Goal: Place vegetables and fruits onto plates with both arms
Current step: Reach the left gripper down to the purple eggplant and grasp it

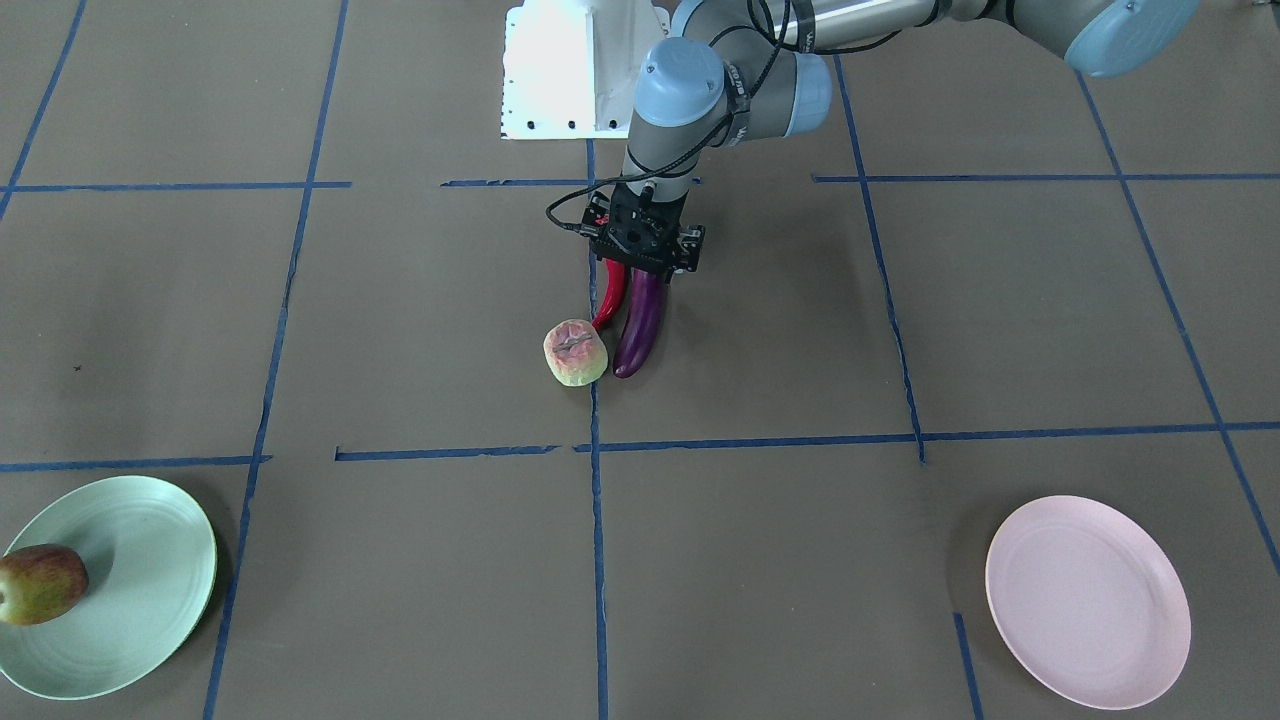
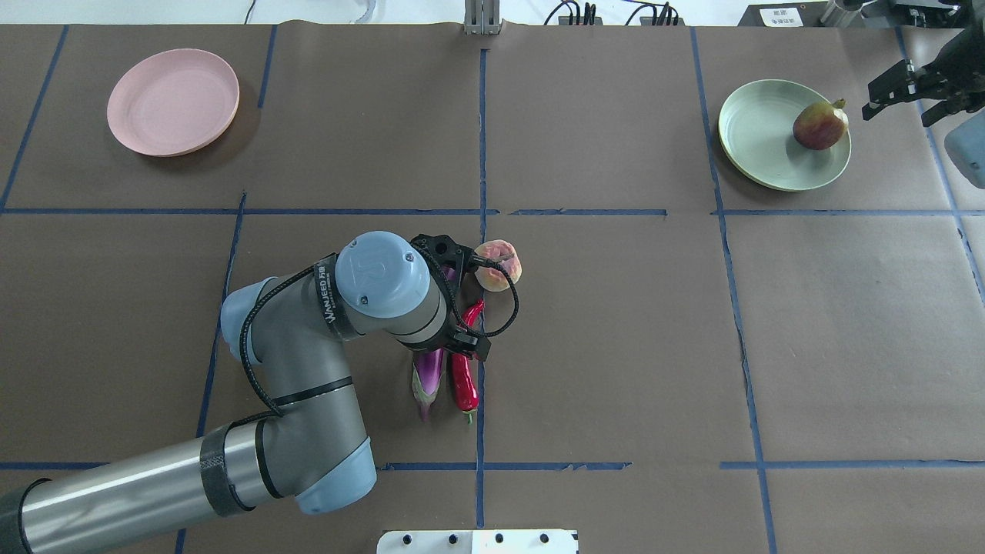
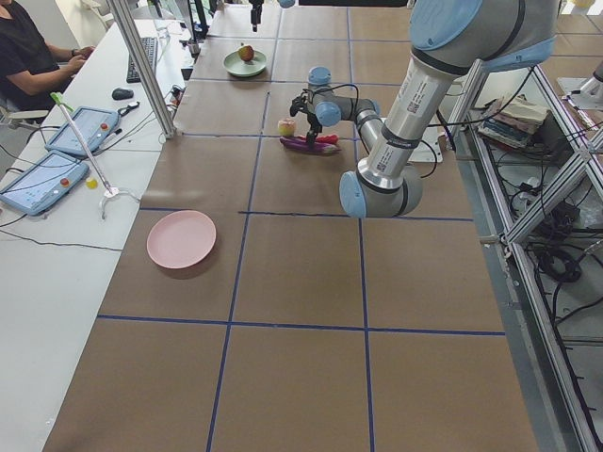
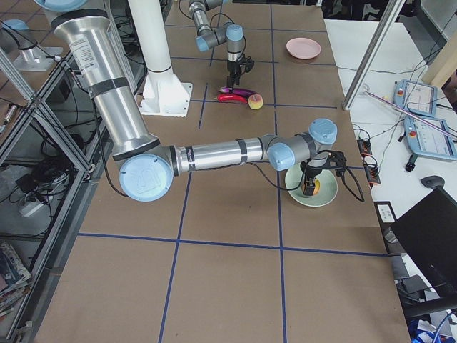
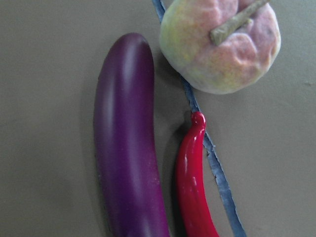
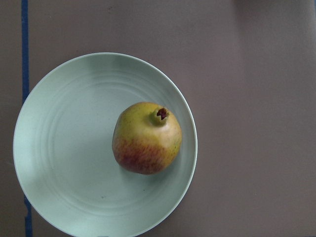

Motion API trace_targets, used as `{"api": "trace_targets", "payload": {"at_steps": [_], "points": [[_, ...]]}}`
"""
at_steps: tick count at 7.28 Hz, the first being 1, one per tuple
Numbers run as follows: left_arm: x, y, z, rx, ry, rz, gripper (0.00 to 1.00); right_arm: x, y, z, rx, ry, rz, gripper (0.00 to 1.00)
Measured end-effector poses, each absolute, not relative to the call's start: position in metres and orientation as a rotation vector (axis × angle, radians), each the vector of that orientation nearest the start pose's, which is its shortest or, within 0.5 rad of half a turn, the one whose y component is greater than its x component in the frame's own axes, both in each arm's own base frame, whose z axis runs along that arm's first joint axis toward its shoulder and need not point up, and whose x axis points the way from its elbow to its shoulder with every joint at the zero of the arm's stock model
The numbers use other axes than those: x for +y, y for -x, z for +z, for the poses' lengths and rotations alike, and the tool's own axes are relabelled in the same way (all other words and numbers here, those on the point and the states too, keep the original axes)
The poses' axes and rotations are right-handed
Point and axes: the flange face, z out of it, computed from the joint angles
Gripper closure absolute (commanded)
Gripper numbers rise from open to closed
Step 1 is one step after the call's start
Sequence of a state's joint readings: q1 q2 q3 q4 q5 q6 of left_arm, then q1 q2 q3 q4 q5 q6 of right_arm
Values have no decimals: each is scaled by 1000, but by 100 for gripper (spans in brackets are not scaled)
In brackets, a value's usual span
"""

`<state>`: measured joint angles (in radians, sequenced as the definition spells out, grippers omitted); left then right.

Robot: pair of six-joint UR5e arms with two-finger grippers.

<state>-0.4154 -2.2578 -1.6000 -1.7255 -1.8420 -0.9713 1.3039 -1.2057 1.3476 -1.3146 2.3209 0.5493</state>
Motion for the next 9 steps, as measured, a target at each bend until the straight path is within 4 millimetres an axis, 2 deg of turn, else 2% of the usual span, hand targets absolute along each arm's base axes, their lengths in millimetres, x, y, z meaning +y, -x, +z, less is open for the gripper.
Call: {"api": "trace_targets", "payload": {"at_steps": [2, 4, 5, 7, 8, 9], "points": [[-390, -616, 215, 858, -206, 259, 0, -652, 111, 535, -828, -50, 118, 0], [-395, -621, 212, 851, -209, 244, 0, -652, 111, 537, -827, -47, 119, 0], [-401, -616, 212, 850, -215, 236, 9, -652, 111, 537, -827, -47, 119, 0], [-418, -603, 223, 835, -221, 215, 52, -652, 111, 538, -826, -44, 120, 0], [-422, -600, 226, 831, -221, 209, 81, -652, 112, 538, -826, -43, 120, 0], [-424, -598, 228, 830, -221, 207, 92, -652, 112, 538, -826, -44, 120, 0]]}}
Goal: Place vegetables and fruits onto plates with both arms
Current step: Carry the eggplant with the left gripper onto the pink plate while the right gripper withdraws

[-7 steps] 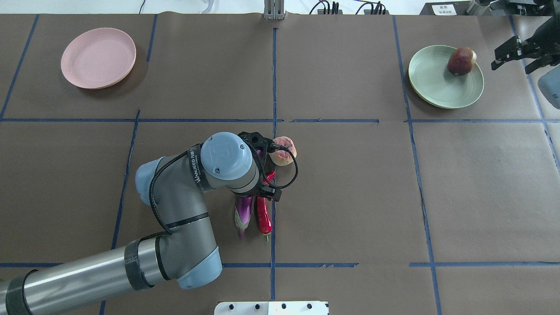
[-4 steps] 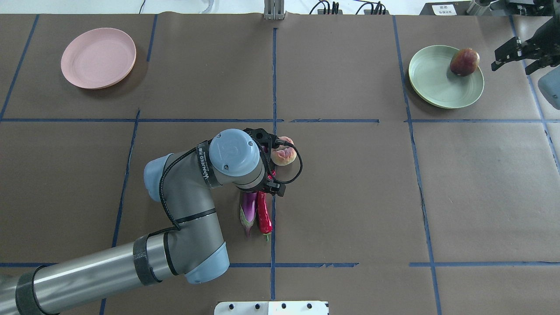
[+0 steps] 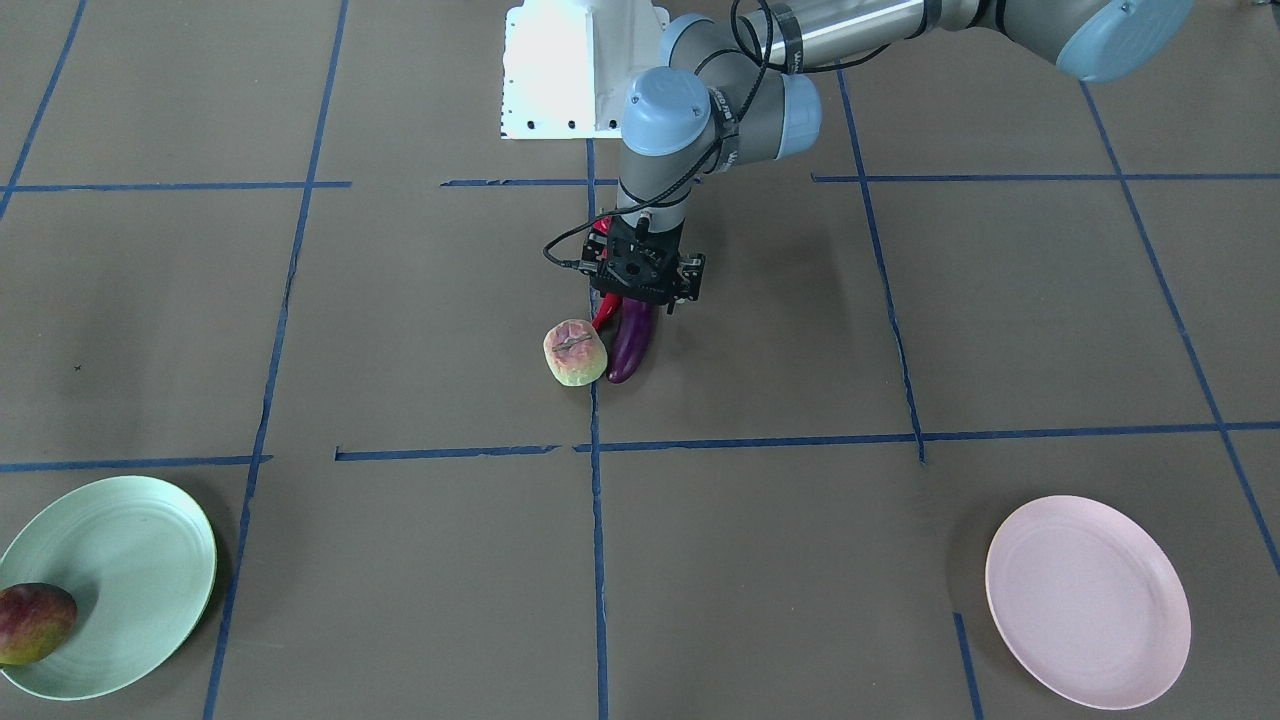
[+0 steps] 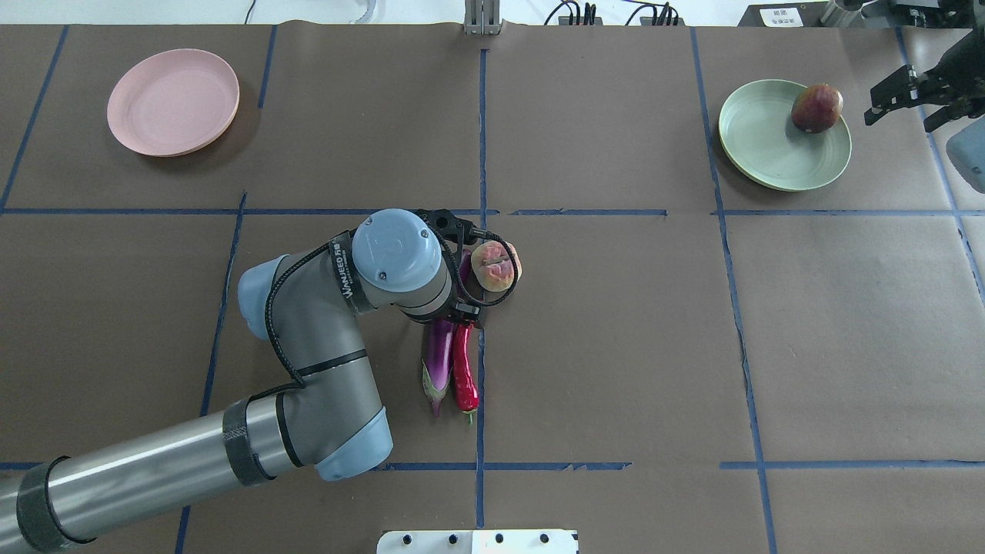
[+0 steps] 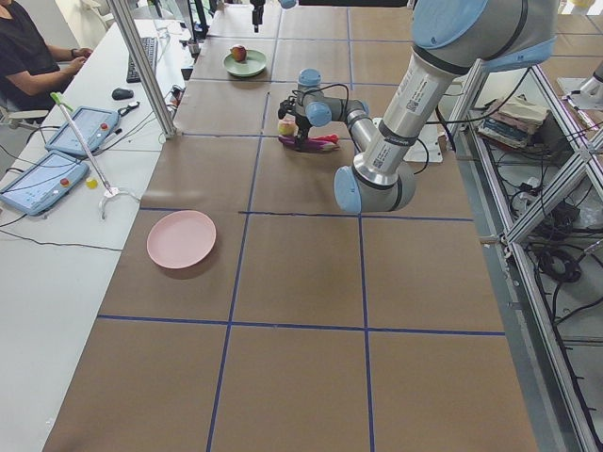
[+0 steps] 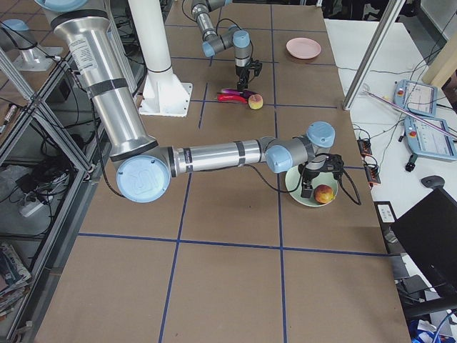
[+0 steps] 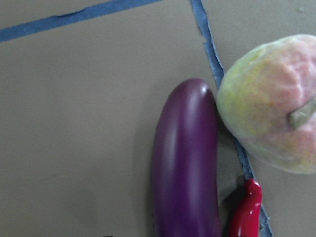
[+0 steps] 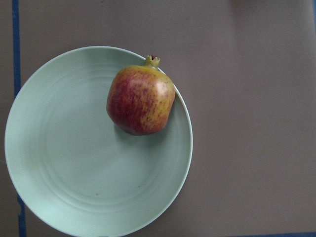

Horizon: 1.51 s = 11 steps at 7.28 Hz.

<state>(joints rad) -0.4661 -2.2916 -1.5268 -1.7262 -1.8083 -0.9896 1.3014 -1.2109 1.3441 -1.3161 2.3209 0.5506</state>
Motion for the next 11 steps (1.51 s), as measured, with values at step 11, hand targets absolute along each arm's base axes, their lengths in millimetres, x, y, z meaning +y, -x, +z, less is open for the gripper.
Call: {"api": "trace_targets", "payload": {"at_steps": [11], "points": [[-677, -279, 436, 620, -45, -504, 90, -595, 200, 430, -944, -96, -1, 0]]}}
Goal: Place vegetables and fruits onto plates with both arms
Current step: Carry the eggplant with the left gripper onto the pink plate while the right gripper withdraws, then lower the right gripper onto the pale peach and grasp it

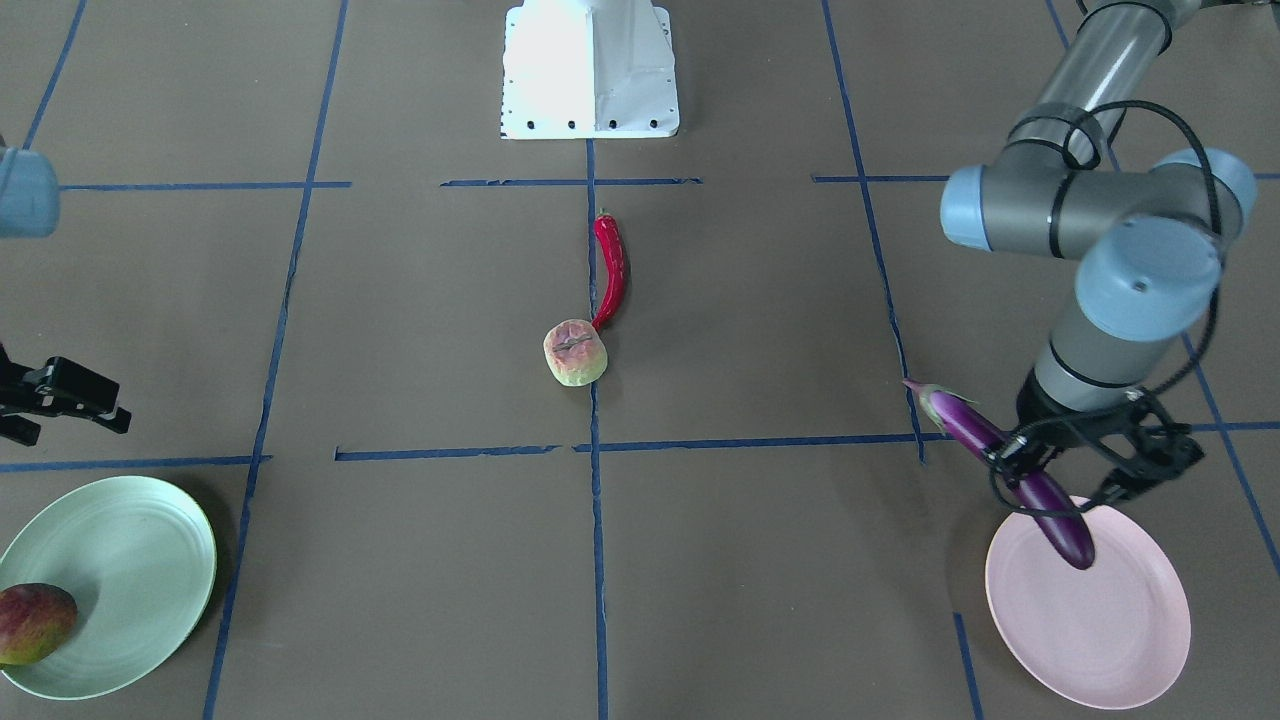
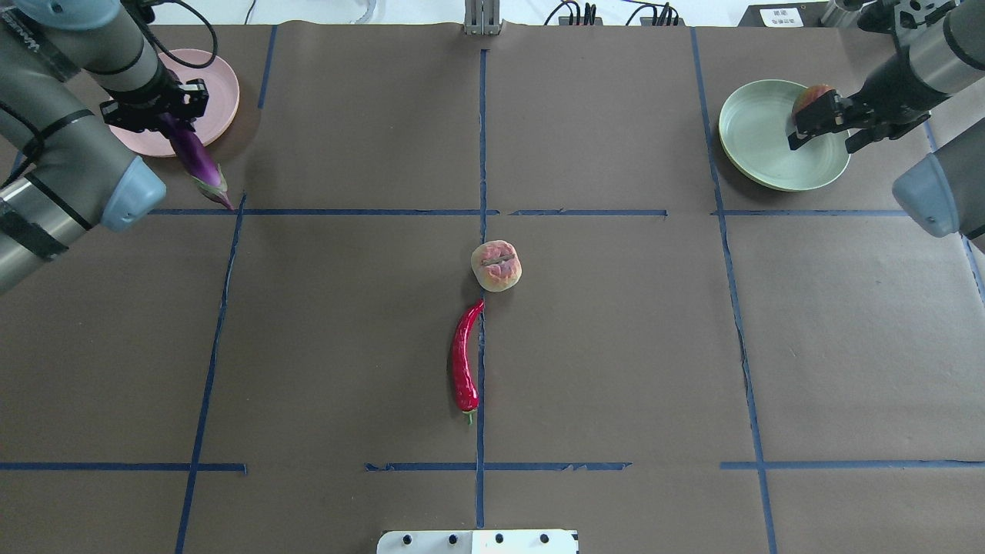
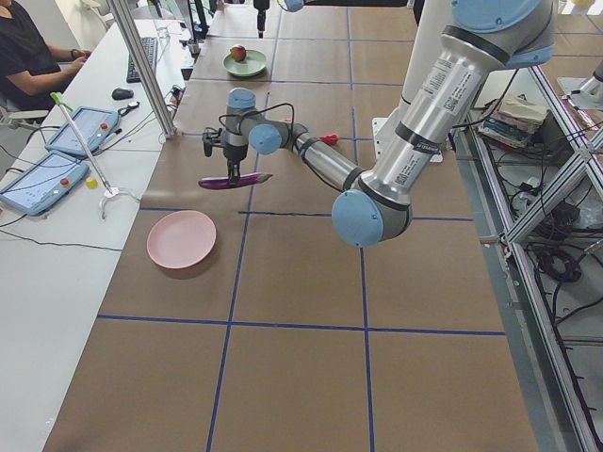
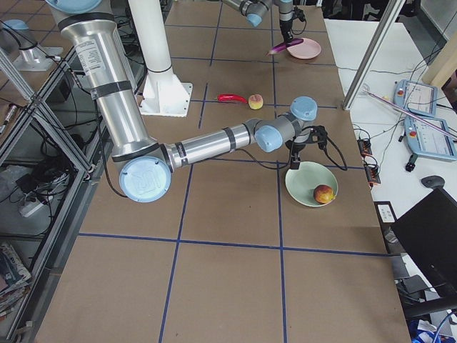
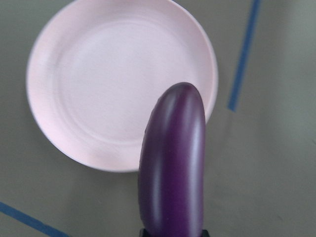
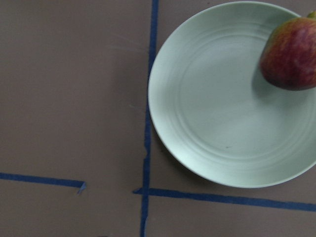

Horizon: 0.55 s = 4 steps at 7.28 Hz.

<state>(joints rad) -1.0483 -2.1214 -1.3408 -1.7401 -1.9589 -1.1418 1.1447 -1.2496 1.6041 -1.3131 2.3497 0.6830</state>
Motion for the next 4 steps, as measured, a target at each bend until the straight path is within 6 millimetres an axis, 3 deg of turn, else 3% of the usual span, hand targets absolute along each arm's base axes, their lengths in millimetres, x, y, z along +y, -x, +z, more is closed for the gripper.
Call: {"api": "trace_targets", "payload": {"at_steps": [1, 2, 3, 4], "points": [[-702, -264, 469, 604, -30, -543, 63, -580, 230, 402, -972, -81, 0, 0], [-724, -259, 505, 613, -42, -558, 1, -568, 265, 370, -999, -56, 20, 0], [-740, -258, 527, 627, -62, -552, 0, -556, 309, 337, -1007, -33, 66, 0], [-748, -257, 534, 644, -76, -536, 0, -541, 356, 308, -999, -28, 124, 0]]}}
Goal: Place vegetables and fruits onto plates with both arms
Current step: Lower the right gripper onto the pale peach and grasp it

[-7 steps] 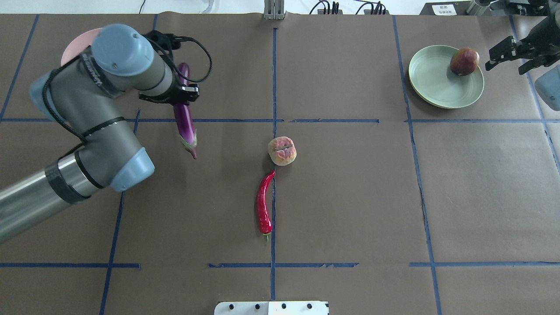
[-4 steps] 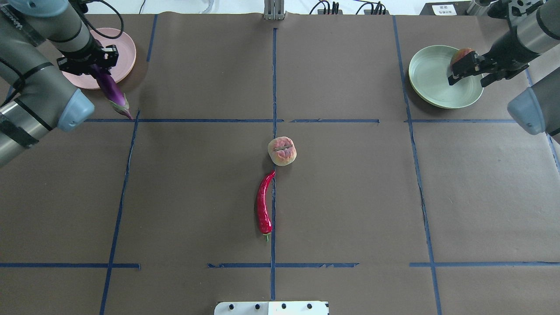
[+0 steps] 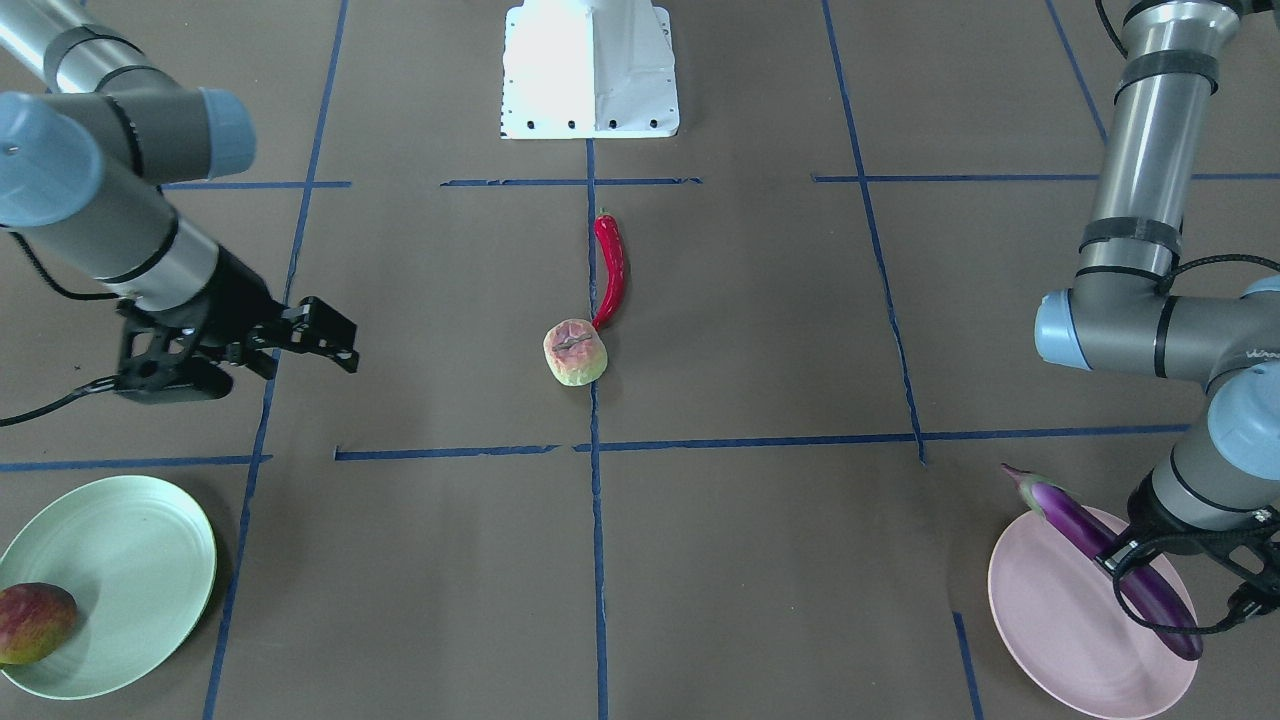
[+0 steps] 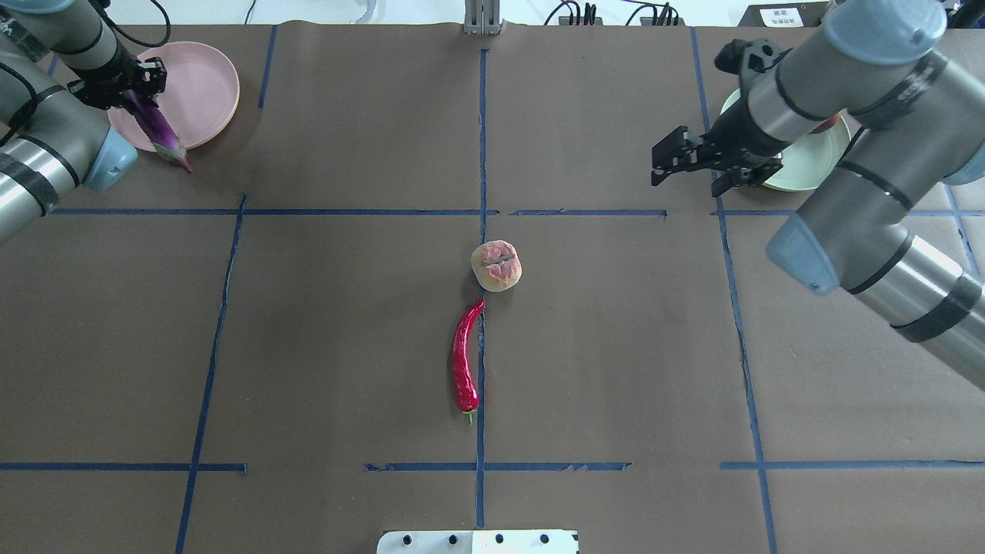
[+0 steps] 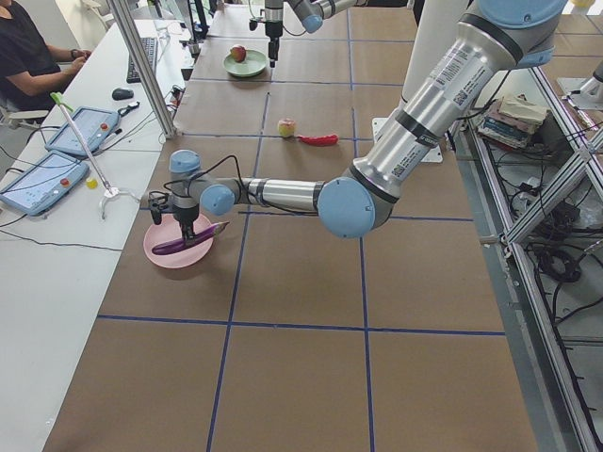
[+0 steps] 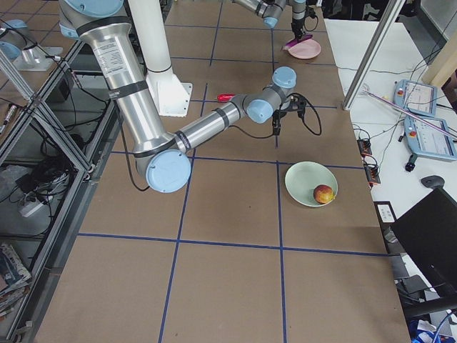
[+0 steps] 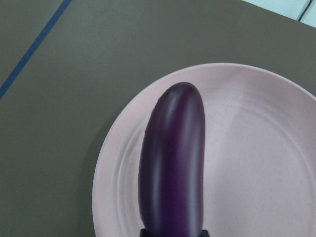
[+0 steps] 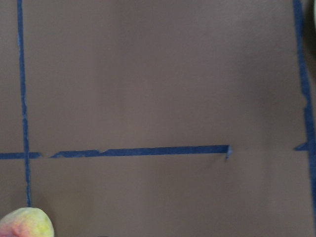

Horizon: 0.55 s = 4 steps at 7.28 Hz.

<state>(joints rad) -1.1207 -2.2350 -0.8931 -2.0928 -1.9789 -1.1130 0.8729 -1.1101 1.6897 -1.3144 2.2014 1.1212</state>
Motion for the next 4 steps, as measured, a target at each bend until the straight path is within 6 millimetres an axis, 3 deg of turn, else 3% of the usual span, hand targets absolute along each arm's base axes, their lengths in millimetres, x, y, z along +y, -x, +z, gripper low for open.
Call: {"api": "trace_targets", "payload": {"at_steps": [2, 4], "points": [[-750, -255, 520, 727, -52, -504, 0, -503, 440, 270, -977, -33, 212, 0], [-739, -250, 508, 787, -41, -480, 0, -477, 506, 235, -977, -13, 309, 0]]}}
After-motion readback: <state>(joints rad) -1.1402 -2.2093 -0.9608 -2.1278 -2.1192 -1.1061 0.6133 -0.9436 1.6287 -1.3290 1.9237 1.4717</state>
